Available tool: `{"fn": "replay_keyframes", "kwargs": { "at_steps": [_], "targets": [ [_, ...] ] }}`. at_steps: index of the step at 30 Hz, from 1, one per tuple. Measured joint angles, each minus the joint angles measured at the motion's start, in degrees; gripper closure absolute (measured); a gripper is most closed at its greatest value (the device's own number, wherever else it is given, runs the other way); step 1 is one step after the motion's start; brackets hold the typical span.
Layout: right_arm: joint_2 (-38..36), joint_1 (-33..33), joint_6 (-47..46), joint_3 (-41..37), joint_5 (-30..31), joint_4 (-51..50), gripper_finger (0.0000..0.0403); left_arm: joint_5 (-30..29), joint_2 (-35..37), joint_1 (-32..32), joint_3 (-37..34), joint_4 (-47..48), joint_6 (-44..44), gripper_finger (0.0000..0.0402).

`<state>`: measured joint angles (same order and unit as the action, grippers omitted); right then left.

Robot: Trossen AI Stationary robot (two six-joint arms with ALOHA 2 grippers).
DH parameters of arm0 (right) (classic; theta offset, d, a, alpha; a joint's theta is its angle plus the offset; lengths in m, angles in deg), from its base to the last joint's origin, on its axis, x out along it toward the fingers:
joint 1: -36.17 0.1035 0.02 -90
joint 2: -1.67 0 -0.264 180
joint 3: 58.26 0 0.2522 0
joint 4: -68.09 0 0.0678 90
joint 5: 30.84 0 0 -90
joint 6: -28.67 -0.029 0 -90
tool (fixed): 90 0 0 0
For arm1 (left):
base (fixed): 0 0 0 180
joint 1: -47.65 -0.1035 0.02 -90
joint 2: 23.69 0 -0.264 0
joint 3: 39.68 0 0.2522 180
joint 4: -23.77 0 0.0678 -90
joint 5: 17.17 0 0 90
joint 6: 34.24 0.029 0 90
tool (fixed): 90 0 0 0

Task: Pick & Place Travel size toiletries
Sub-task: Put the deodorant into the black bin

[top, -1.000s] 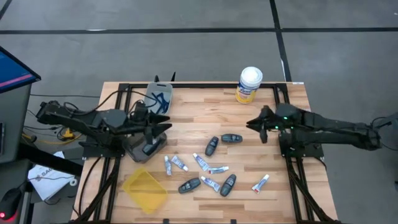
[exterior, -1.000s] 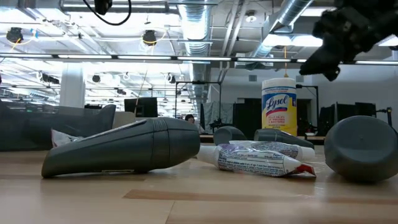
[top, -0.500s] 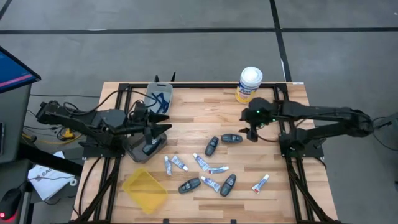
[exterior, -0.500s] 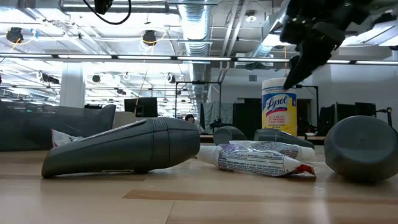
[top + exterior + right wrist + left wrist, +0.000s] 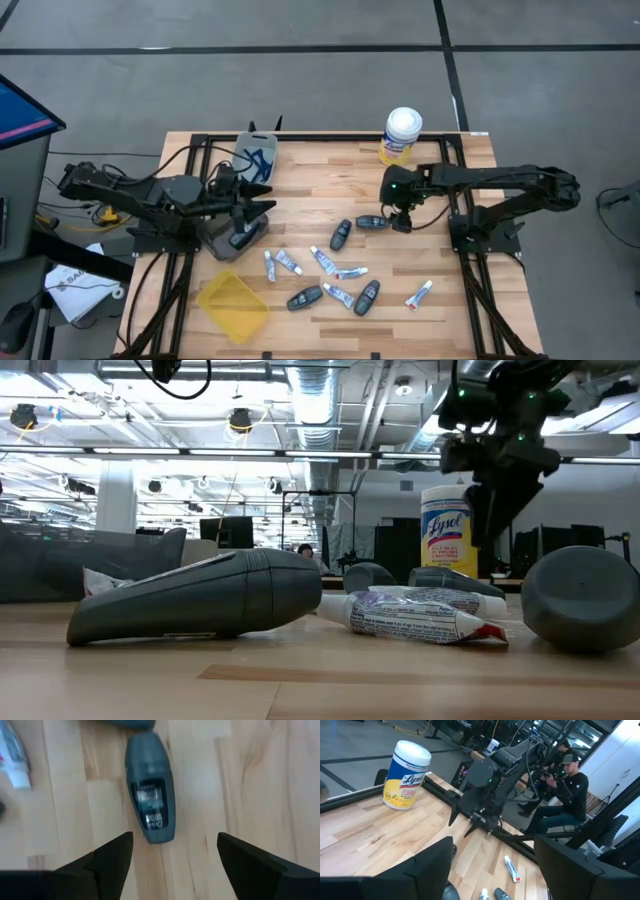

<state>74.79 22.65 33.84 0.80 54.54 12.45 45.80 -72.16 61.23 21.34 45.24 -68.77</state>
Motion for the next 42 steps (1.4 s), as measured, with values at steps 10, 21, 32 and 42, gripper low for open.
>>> {"fn": "replay_keyframes", "kwargs": {
  "at_steps": [10, 21, 32, 42],
  "targets": [
    [8.0, 0.0, 4.2, 0.0, -0.1, 1.2, 0.0121, 0.0, 0.0, 0.0, 0.0, 0.0, 0.0, 0.0127],
    [13.8, 2.7, 6.0, 0.0, -2.9, 6.7, 0.0121, -0.1, 0.0, 0.0, 0.0, -0.1, -0.2, 0.0127],
    [20.8, 4.0, 5.8, 0.1, -2.3, 13.3, 0.0121, -0.1, 0.0, 0.0, 0.0, -0.1, -0.2, 0.0127],
    [21.4, 4.5, 5.3, 0.1, 0.5, 14.2, 0.0174, -0.1, 0.0, 0.0, 0.0, -0.1, -0.2, 0.0127]
  ]
}}
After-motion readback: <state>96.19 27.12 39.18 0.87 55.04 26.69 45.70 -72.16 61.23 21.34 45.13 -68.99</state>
